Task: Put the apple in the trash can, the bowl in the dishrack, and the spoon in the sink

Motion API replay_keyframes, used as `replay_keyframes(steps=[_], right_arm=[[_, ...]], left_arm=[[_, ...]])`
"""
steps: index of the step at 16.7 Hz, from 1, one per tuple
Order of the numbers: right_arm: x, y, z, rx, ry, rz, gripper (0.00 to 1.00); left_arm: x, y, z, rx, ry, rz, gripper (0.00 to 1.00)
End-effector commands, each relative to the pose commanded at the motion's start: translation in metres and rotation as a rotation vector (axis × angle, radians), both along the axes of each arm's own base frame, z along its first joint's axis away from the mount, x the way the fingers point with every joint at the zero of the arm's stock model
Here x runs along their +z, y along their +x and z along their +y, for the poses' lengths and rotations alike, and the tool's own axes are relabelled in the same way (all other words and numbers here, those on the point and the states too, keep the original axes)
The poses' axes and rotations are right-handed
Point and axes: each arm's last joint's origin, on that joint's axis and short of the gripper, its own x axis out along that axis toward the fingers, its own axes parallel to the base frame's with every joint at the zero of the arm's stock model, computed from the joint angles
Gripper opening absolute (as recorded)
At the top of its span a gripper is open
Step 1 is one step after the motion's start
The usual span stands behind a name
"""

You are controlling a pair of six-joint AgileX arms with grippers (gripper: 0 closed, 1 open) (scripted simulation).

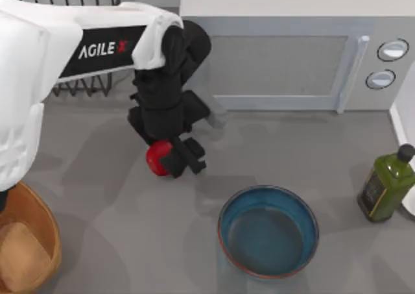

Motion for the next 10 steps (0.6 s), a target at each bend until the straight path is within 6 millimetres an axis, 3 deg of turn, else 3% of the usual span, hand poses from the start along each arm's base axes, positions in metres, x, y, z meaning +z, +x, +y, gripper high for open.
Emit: replay_keyframes(steps=[3,10], right_arm=[[0.000,0.000,0.000,0.000,0.000,0.000,1.00],[0.000,0.000,0.000,0.000,0.000,0.000,1.00]], left_arm=[[0.011,0.002,-0.001,0.000,-0.002,-0.002,0.00],[0.089,0.001,-0.001,-0.004,0.003,0.008,0.00]])
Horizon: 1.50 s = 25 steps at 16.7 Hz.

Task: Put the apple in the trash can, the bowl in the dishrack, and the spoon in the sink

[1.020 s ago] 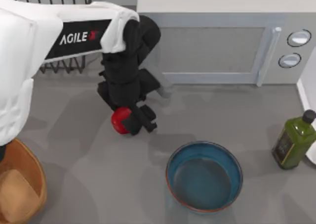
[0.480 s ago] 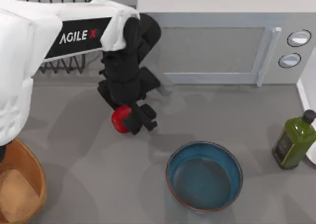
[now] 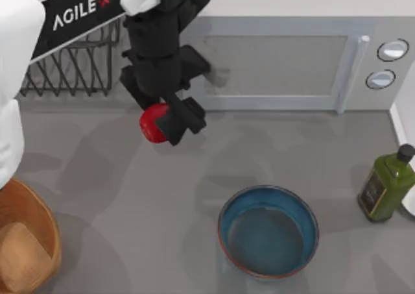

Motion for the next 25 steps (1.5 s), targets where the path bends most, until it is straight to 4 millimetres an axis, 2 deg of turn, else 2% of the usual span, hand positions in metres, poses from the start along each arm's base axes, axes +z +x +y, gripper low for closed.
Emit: replay_keyframes(steps=[2,7,11,14,20,23,25], right_arm=[[0.000,0.000,0.000,0.000,0.000,0.000,1.00],[0.000,0.000,0.000,0.000,0.000,0.000,1.00],[0.000,0.000,0.000,0.000,0.000,0.000,1.00],[0.000,0.000,0.000,0.000,0.000,0.000,1.00],[0.000,0.000,0.000,0.000,0.000,0.000,1.00],[0.000,0.000,0.000,0.000,0.000,0.000,1.00],[0.000,0.000,0.000,0.000,0.000,0.000,1.00]], left_arm=[[0.011,-0.001,0.001,0.004,-0.003,-0.007,0.00],[0.010,0.000,0.002,0.006,0.000,-0.005,0.00],[0.021,-0.013,0.022,0.133,0.059,-0.004,0.00],[0.035,-0.034,0.049,0.342,0.147,-0.013,0.00],[0.056,-0.095,0.109,0.827,0.343,-0.083,0.00],[0.058,-0.118,0.128,0.958,0.405,-0.116,0.00],[0.059,-0.124,0.132,0.986,0.420,-0.125,0.00]])
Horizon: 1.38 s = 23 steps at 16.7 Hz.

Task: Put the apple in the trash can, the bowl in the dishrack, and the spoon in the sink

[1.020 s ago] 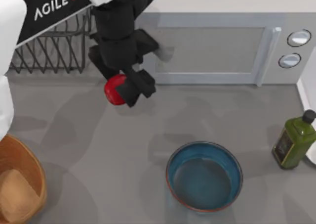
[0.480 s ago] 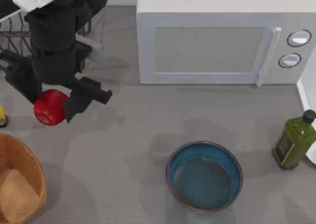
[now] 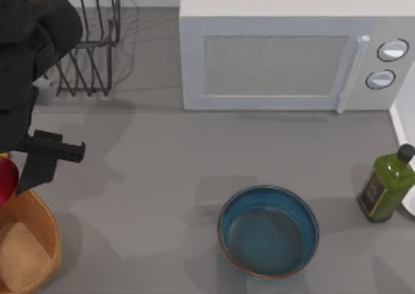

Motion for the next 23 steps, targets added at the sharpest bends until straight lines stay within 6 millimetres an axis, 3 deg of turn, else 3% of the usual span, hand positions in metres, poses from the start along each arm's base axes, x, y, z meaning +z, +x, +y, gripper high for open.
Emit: replay_keyframes(steps=[6,13,18,23], right_arm=[[0.000,0.000,0.000,0.000,0.000,0.000,1.00],[0.000,0.000,0.000,0.000,0.000,0.000,1.00],[0.000,0.000,0.000,0.000,0.000,0.000,1.00],[0.000,0.000,0.000,0.000,0.000,0.000,1.00]], left_arm=[[-0.004,0.000,0.001,-0.009,-0.004,0.002,0.00],[-0.062,-0.009,0.016,-0.004,-0.001,0.002,0.00],[-0.066,-0.009,0.020,0.000,0.000,0.000,0.00],[-0.066,-0.009,0.020,0.000,0.000,0.000,0.38]])
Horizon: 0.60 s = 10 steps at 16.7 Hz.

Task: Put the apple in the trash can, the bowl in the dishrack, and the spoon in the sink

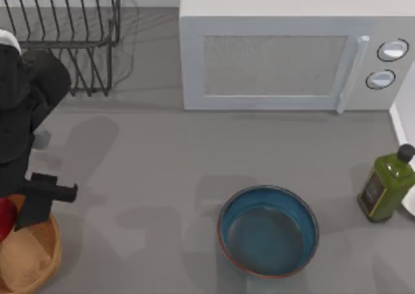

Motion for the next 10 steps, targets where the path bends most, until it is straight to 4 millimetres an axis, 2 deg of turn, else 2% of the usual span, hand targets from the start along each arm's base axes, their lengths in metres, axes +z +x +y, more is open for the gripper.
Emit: replay_keyframes(steps=[8,10], right_arm=[[0.0000,0.0000,0.0000,0.000,0.000,0.000,1.00],[0.0000,0.0000,0.0000,0.000,0.000,0.000,1.00]], left_arm=[[0.0000,0.0000,0.0000,0.000,0.000,0.000,0.98],[0.0000,0.0000,0.0000,0.000,0.000,0.000,1.00]])
